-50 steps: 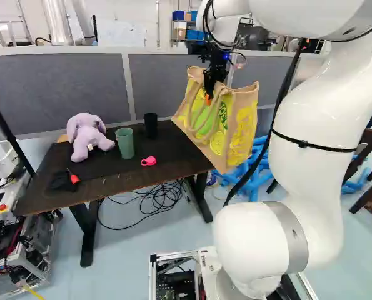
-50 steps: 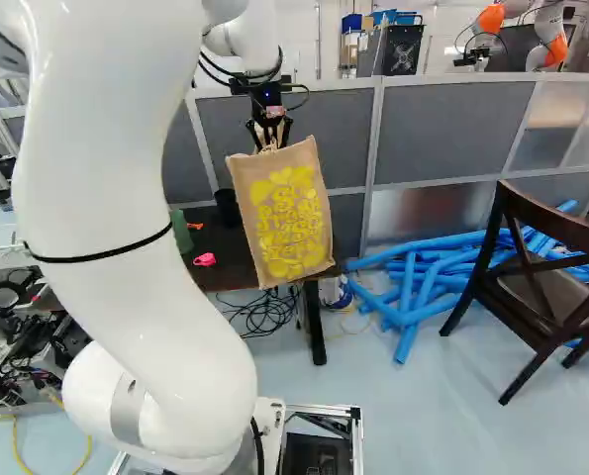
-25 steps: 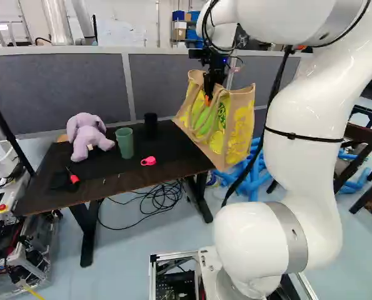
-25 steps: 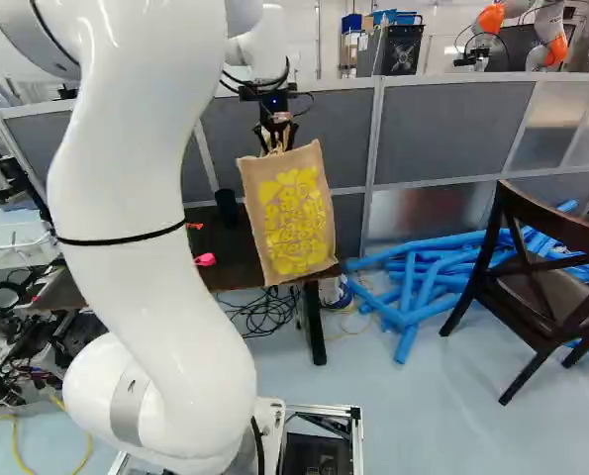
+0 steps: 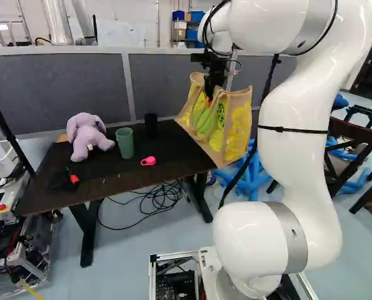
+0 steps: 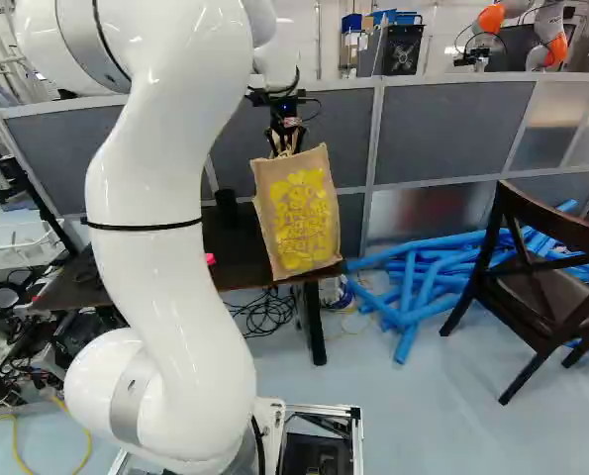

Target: Pick up the bag on the ground and place it on the table

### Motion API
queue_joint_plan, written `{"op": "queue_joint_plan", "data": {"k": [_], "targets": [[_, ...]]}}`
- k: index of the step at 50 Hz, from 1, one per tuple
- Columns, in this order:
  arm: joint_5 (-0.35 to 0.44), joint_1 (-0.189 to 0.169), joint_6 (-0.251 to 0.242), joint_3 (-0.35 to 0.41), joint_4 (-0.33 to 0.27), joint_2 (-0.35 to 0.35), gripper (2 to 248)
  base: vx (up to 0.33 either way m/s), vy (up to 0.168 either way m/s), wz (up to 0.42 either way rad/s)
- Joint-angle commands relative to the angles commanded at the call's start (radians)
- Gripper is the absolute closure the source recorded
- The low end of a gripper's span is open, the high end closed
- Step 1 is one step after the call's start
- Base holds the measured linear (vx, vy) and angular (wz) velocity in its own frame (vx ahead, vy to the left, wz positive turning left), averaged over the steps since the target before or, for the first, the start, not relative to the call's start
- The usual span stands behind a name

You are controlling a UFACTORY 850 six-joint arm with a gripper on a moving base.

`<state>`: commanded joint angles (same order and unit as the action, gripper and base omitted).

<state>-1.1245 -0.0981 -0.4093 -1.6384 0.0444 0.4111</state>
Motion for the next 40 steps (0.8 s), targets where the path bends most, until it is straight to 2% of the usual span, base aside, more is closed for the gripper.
{"op": "queue_joint_plan", "data": {"k": [4,8,29,40], "targets": [[0.000,-0.002,0.006,-0.024,0.000,0.018,228,0.000,0.000,0.000],[0.000,-0.004,0.032,-0.048,0.000,0.036,228,0.000,0.000,0.000],[0.000,-0.011,0.236,-0.179,0.000,0.149,228,0.000,0.000,0.000],[0.000,-0.010,0.260,-0.249,0.000,0.221,228,0.000,0.000,0.000]]}}
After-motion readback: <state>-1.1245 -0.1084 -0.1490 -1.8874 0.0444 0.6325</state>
